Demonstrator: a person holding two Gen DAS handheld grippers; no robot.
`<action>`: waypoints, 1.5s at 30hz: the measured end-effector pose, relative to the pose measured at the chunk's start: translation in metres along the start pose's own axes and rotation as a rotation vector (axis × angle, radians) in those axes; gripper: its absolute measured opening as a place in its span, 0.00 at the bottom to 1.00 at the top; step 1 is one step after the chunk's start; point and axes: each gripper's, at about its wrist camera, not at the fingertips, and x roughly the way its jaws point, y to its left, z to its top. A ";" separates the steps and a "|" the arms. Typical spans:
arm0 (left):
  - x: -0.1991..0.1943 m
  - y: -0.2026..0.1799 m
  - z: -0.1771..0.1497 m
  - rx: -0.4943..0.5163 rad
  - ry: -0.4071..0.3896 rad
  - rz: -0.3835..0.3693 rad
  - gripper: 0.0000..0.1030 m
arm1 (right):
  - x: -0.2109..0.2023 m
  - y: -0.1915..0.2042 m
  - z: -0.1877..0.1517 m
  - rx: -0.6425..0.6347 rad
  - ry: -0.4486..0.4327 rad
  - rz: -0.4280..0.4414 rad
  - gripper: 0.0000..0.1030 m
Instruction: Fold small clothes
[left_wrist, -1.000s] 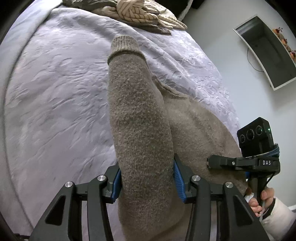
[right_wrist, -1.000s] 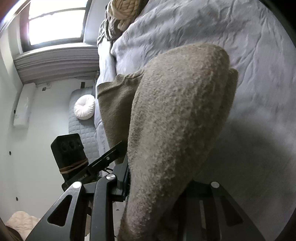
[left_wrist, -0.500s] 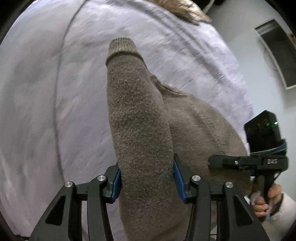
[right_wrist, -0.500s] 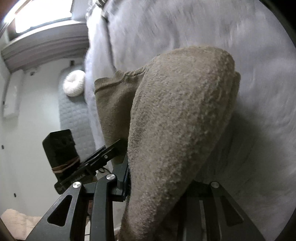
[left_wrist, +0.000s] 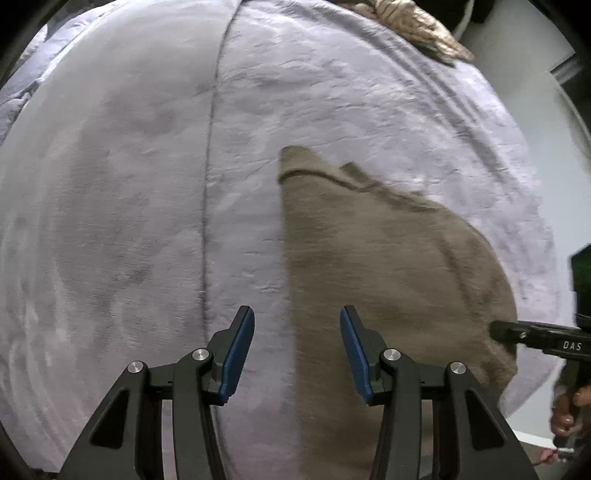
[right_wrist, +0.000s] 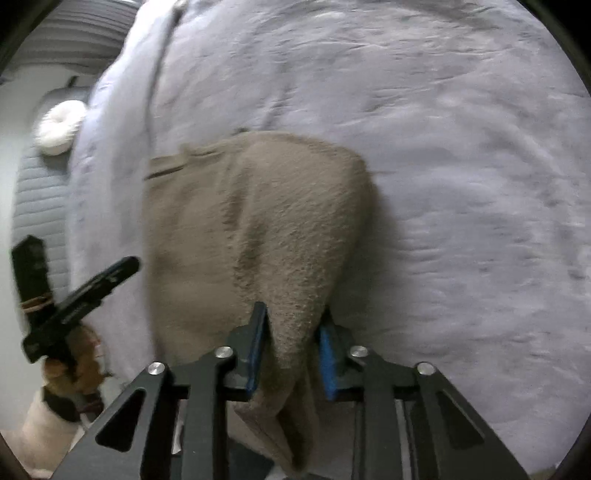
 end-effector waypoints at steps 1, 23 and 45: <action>0.006 0.003 -0.002 -0.002 0.012 0.025 0.48 | 0.005 -0.001 -0.001 -0.004 -0.006 -0.036 0.26; 0.000 -0.033 -0.075 0.150 0.109 0.104 0.50 | -0.022 0.000 -0.055 -0.011 0.033 0.002 0.35; -0.004 -0.036 -0.095 0.107 0.142 0.102 0.50 | 0.013 0.005 -0.064 -0.016 0.132 -0.156 0.11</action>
